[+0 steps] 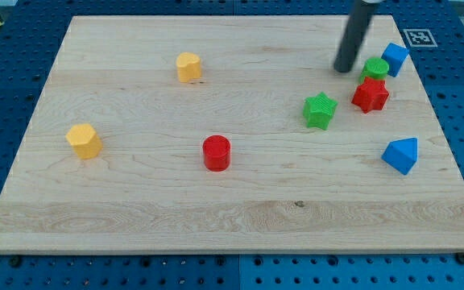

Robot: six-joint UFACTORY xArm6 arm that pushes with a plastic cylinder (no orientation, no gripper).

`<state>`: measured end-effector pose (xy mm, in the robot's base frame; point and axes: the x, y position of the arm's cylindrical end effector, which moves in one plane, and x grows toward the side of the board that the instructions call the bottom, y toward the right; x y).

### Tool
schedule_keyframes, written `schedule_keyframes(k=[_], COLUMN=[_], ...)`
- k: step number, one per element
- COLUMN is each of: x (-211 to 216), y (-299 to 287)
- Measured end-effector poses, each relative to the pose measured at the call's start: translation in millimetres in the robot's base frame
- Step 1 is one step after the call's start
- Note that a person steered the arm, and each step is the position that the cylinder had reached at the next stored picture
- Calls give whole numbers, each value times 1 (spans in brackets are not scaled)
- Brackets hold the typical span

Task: Move the yellow heart closer to the green circle

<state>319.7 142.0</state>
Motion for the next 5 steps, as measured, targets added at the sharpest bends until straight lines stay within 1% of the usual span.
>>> schedule_keyframes(k=[1, 2, 3, 4, 5], x=[-39, -36, 36, 47, 40], y=[-129, -246, -219, -89, 5])
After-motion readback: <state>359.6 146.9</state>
